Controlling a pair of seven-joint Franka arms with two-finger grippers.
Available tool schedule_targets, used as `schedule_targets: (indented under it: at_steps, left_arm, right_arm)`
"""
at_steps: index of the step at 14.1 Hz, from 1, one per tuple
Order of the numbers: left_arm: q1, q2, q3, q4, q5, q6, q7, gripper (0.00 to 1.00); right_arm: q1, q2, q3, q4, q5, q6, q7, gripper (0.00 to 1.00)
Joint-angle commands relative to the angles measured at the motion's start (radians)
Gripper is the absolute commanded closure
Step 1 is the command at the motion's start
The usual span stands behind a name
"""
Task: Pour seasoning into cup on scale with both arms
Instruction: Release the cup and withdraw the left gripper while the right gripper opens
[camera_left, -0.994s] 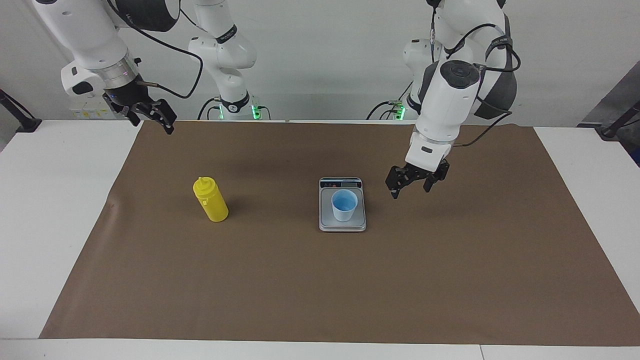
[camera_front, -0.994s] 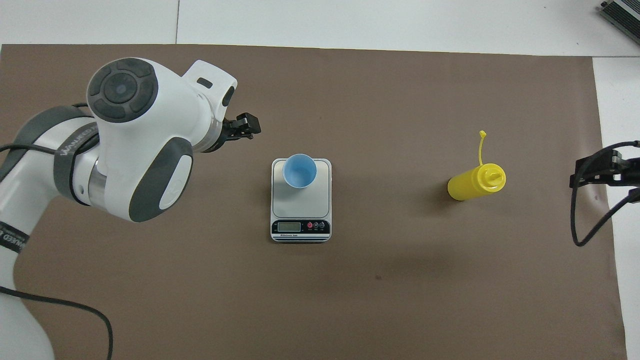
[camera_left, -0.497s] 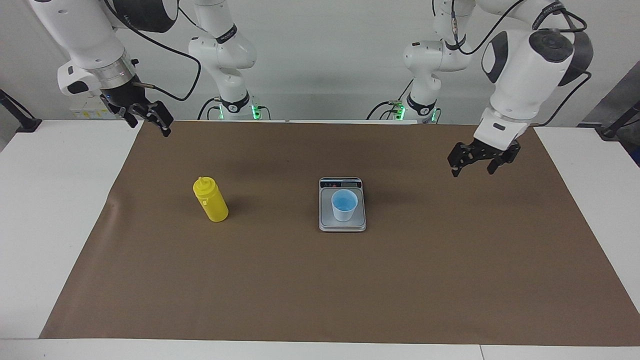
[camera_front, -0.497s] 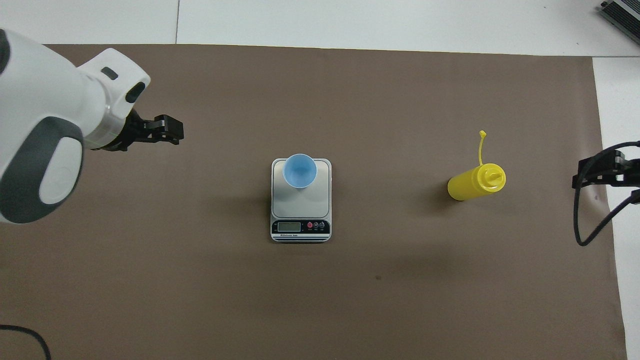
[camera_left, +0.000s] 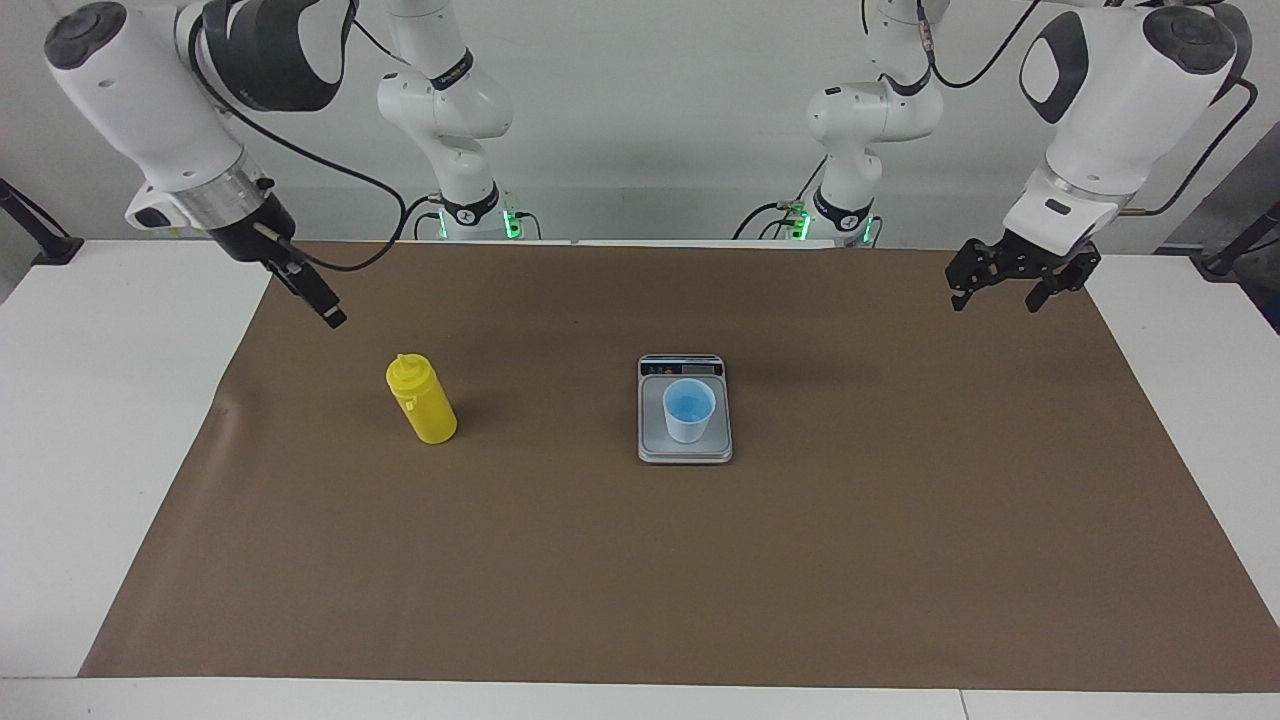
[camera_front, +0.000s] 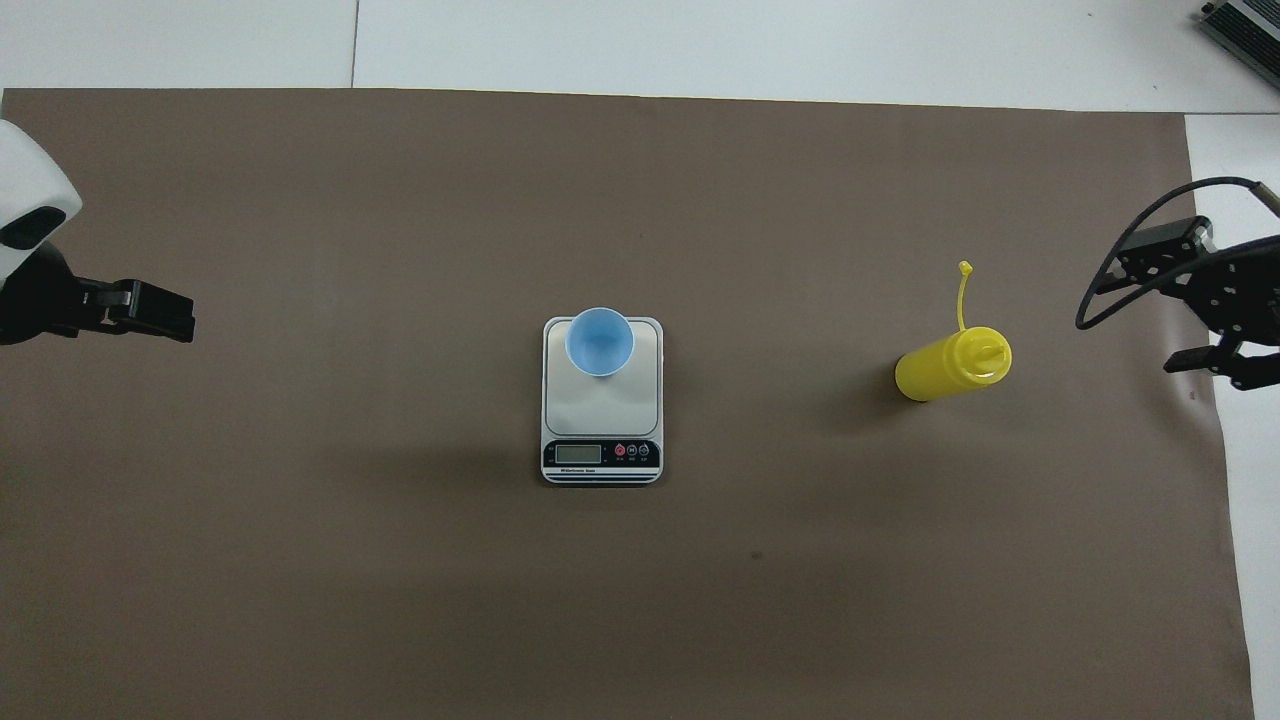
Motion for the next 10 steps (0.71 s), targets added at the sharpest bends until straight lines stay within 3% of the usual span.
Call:
schedule_targets:
  at_steps: [1, 6, 10]
  left_arm:
    - [0.026, -0.012, -0.007, 0.012, -0.021, -0.037, 0.025, 0.00]
    - [0.026, -0.043, 0.001, 0.035, -0.067, -0.064, 0.020, 0.00]
    - [0.026, -0.046, 0.001, 0.028, -0.067, -0.062, 0.025, 0.00]
  right_arm:
    - [-0.040, 0.092, 0.005, 0.029, 0.043, 0.016, 0.126, 0.00]
    - [-0.066, 0.230, 0.007, 0.059, 0.163, 0.033, 0.268, 0.00]
    - [-0.066, 0.279, 0.007, 0.048, 0.208, 0.050, 0.297, 0.00]
